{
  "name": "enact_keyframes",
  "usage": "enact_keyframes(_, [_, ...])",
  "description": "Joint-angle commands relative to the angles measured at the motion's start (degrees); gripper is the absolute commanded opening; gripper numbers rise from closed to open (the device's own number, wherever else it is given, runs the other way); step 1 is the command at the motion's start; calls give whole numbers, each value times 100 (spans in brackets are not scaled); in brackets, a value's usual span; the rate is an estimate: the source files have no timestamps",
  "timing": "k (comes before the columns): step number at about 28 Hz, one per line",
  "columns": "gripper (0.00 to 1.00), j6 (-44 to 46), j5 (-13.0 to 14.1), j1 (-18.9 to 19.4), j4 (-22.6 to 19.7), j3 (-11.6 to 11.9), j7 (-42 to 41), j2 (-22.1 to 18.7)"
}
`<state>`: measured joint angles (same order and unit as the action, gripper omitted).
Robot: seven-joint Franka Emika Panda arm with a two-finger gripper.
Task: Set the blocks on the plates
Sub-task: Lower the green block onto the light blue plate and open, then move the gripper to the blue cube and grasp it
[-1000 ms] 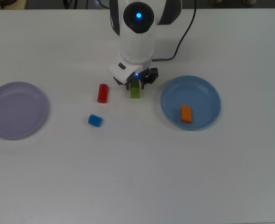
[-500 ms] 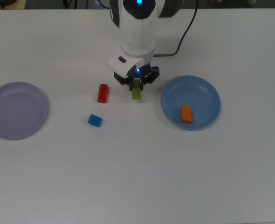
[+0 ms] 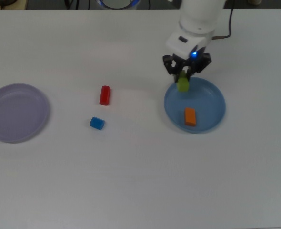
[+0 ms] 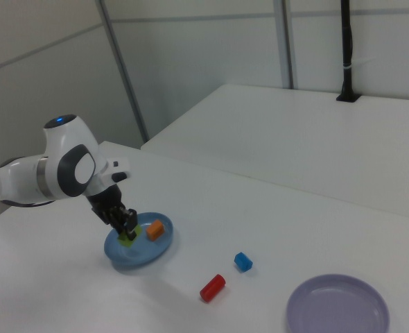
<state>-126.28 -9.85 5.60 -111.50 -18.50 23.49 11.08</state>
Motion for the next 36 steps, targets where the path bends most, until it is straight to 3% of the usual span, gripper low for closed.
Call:
enact_keyframes(1, [0, 8, -429, 160, 339, -75, 559, 491])
enact_keyframes(5, [0, -133, -1043, 258, 681, -75, 1217, 903])
enact_keyframes(9, [0, -133, -1080, 258, 876, -66, 1378, 1019])
enact_keyframes(12, [24, -133, -1071, 258, 885, -75, 1386, 1019])
enact_keyframes(14, [29, -133, -1080, 266, 885, -75, 1369, 1010])
enact_keyframes(15, [40, -125, -1089, 275, 885, -75, 1360, 1019])
enact_keyframes(16, [81, -125, -1089, 284, 885, -75, 1351, 1019])
enact_keyframes(17, [100, -125, -1089, 293, 885, -66, 1360, 1028])
enact_keyframes(27, [100, -37, -1203, 302, 1025, -23, 1369, 1028])
enact_keyframes(33, [100, 437, -1046, 100, 1350, 495, 1089, 966])
enact_keyframes(36, [100, 491, -598, -199, 1403, 750, 360, 905])
